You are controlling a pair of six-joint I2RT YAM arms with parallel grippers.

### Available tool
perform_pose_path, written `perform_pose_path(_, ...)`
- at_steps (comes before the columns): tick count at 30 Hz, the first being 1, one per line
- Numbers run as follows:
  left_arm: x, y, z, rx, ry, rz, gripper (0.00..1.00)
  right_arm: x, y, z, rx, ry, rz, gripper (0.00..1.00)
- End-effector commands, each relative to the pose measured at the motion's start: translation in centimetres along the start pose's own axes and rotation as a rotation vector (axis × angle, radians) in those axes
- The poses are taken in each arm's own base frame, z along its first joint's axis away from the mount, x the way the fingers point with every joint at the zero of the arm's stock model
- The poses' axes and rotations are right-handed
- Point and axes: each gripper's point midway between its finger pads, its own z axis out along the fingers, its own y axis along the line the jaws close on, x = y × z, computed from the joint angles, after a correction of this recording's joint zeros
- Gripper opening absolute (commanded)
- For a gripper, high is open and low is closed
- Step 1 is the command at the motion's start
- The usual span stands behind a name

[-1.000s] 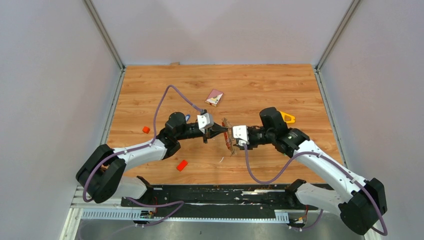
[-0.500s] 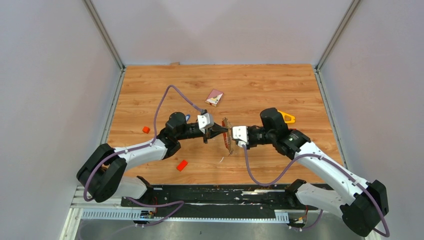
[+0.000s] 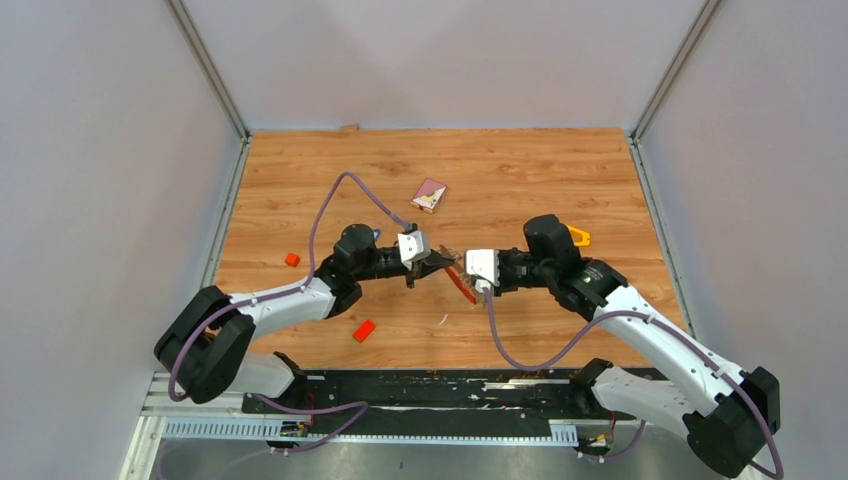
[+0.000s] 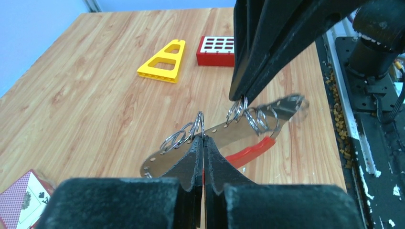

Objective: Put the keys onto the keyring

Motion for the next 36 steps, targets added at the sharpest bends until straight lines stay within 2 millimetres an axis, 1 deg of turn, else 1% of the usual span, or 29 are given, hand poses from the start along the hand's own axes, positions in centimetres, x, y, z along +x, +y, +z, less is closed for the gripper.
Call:
perform_pose_path(1, -0.2, 0.8, 0.4, -0.001, 0.017, 0.071, 0.01, -1.6, -1.8, -0.8, 0.047, -0.001, -0.015, 0.00)
perform_pose_path(5, -0.2, 1.2, 0.3, -0.011, 0.045, 0.105, 0.31, -1.8, -1.9, -0.8, 0.059, -0.009, -0.013, 0.00)
perform_pose_path(9, -0.7, 1.3, -0.3, -0.013, 0.058, 0.173, 0.55, -1.8, -1.7, -0.8, 0.057, -0.015, -0.026, 0.00)
perform_pose_path(11, -1.3, 1.1, -0.7, 0.000, 0.057, 0.224, 0.63, -1.7, -1.6, -0.8, 0.053, -0.014, -0.022, 0.00)
perform_pose_path(14, -1.5, 0.1, -1.0, 0.058, 0.066, 0.261, 0.69, -1.6, -1.5, -0.7, 0.054, -0.016, -0.010, 0.00)
perform_pose_path(17, -2.1, -0.8, -1.0, 0.109, 0.050, 0.253, 0.68, -1.7, -1.4, -0.6, 0.052, -0.025, -0.002, 0.00)
perform_pose_path(22, -2.7, -1.2, -0.6, 0.142, 0.031, 0.227, 0.58, -1.5, -0.9, -0.5, 0.043, -0.031, -0.004, 0.00)
perform_pose_path(26, -2.6, -1.2, -0.3, 0.154, 0.027, 0.206, 0.47, -1.7, -0.6, -0.6, 0.037, -0.042, -0.007, 0.00)
perform_pose_path(29, -2.5, -0.9, 0.2, 0.146, 0.029, 0.169, 0.37, -1.8, -0.4, -0.5, 0.029, -0.055, -0.009, 0.00)
perform_pose_path(31, -2.4, -0.6, 0.6, 0.140, 0.031, 0.149, 0.33, -1.8, -0.4, -0.4, 0.025, -0.057, -0.008, 0.00)
perform_pose_path(33, -2.2, -0.6, 0.8, 0.146, 0.034, 0.134, 0.31, -1.9, -0.4, -0.5, 0.026, -0.058, -0.008, 0.00)
perform_pose_path(36, -1.7, -1.0, 1.1, 0.166, 0.038, 0.115, 0.31, -1.9, -0.4, -0.5, 0.028, -0.058, -0.006, 0.00)
